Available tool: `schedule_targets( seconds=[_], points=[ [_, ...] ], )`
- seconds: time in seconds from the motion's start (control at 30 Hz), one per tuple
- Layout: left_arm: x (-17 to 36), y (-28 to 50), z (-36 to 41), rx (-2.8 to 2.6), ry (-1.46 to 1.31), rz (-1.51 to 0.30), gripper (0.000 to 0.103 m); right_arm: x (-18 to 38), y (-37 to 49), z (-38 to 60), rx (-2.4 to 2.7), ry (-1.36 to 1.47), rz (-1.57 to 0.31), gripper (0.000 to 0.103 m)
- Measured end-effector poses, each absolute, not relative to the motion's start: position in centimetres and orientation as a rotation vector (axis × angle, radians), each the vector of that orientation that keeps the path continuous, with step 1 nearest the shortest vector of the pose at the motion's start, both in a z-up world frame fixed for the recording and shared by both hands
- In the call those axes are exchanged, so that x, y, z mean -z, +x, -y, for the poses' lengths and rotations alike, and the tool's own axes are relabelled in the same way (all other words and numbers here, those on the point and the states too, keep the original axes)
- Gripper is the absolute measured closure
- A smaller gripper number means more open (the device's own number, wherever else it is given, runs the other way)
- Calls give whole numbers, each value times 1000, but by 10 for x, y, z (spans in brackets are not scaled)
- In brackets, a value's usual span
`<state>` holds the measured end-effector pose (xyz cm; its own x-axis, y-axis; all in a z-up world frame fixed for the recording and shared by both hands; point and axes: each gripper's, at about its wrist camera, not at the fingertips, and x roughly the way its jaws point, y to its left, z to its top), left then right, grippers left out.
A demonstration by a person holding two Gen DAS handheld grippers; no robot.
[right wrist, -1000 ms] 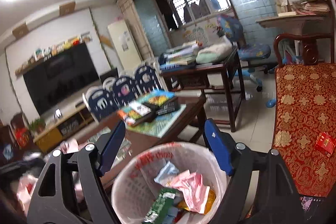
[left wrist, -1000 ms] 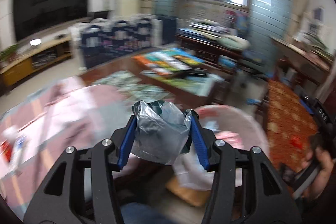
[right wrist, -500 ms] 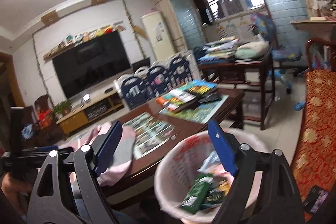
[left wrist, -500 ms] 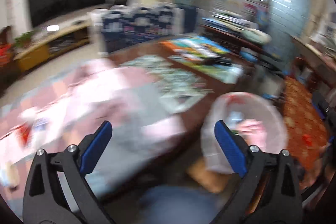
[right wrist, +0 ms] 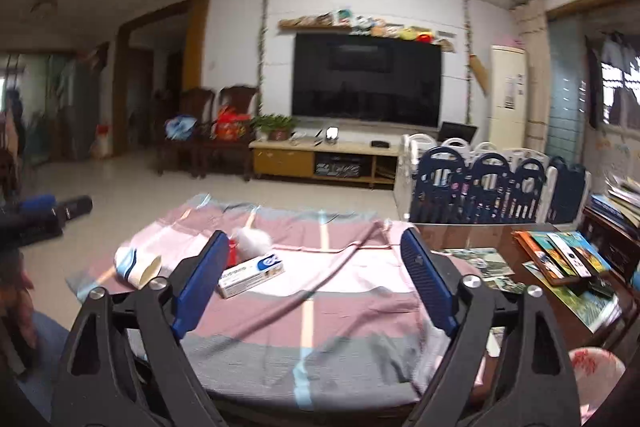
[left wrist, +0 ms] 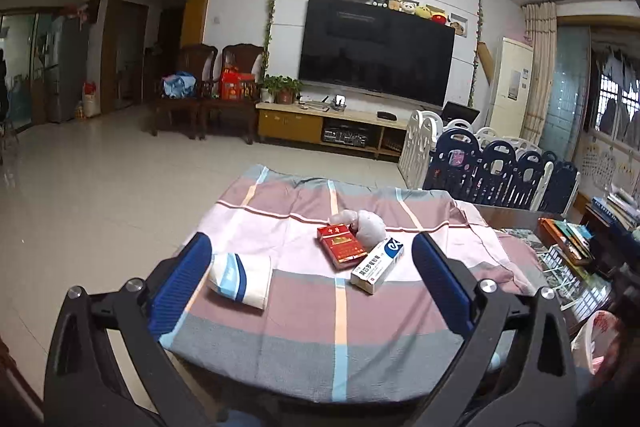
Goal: Collect trash
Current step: 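Bring both tools back above the table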
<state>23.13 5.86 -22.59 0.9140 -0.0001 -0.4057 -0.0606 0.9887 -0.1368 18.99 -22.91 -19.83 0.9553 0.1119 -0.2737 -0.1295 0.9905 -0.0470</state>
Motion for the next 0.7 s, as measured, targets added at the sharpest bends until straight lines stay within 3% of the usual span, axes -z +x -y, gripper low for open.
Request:
schedule_targets(
  seconds=[0.1, 0.4, 0.7],
  points=[
    [236, 248, -52, -26, -134, -505, 3, 216, 210, 204, -78, -168, -396, 13],
    [239, 232, -36, 3, -68, -467, 3, 222, 200, 188, -82, -269, -376, 13],
    [237, 226, -65, -10, -190, -447, 3, 253, 308, 156, -118, 58, -667, 13]
  ],
)
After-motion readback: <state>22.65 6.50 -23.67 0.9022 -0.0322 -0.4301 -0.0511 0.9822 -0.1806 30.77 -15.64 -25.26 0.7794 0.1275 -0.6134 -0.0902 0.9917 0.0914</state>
